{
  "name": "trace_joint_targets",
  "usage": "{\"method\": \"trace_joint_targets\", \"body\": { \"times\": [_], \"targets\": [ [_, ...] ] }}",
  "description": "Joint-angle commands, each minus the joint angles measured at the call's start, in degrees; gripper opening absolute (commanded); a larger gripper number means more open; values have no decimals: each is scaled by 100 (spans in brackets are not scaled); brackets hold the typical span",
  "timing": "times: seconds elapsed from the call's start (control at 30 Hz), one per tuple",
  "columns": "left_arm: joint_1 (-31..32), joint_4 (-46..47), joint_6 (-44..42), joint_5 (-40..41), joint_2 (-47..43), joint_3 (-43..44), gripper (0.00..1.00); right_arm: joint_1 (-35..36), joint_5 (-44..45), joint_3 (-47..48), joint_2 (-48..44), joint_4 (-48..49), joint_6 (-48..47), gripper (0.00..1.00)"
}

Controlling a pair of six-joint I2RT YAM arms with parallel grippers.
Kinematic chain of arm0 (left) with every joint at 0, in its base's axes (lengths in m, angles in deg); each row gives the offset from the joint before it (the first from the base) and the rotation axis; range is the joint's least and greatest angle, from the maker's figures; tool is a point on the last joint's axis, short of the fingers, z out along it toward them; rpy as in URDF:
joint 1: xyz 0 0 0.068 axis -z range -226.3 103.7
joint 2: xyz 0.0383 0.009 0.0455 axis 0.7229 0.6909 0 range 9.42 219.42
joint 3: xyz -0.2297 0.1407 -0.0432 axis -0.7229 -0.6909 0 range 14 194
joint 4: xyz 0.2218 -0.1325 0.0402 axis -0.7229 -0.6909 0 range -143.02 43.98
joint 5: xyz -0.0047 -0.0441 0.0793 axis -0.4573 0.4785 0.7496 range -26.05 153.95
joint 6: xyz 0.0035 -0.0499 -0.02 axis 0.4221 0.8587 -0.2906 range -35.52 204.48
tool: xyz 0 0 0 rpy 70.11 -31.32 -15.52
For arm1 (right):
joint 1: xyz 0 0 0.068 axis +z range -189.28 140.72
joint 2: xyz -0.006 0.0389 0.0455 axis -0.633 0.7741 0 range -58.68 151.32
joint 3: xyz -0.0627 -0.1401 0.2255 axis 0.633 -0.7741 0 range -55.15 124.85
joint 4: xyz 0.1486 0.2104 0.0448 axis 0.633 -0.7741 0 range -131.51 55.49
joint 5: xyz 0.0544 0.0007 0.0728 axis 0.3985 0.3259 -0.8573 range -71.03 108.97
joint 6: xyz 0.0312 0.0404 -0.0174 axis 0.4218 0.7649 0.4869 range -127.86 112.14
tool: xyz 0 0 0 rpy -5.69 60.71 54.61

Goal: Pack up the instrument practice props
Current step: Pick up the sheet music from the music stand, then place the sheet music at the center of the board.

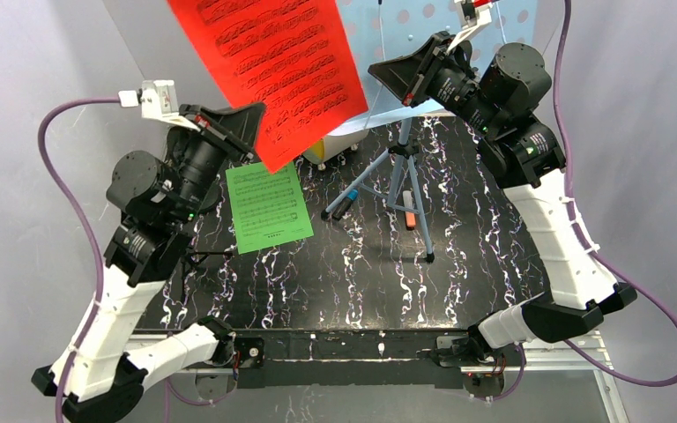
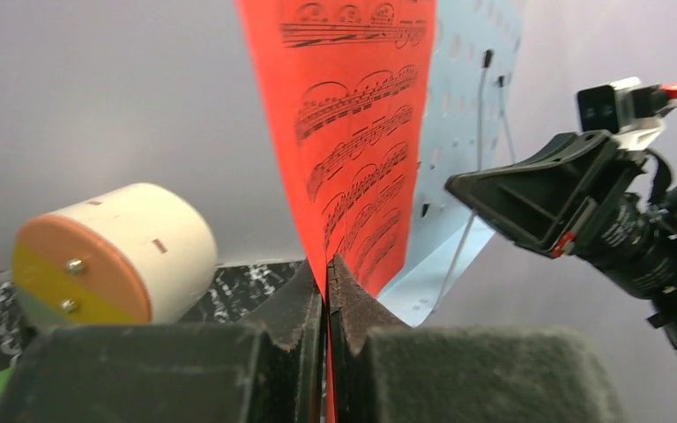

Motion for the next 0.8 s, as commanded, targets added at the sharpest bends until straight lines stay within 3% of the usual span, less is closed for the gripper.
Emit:
{"method": "trace_joint_targets", "body": {
  "times": [0.0,0.33,0.63,0.77],
  "targets": [
    [8,-601,-357,668,-452,-182,0,-66,346,46,20,252,-193,10],
    [8,-1707,-572,1293,-1224,-505,0,-64,456,-81,-29,256,-257,43],
    [8,-2335,-561,1497,-1343,-713,0,-69,425,-471,-428,365,-358,74],
    [8,-2447,-600,1569,-1287,-860,0,-64,111,-777,-710,501,-411,83]
  ]
}}
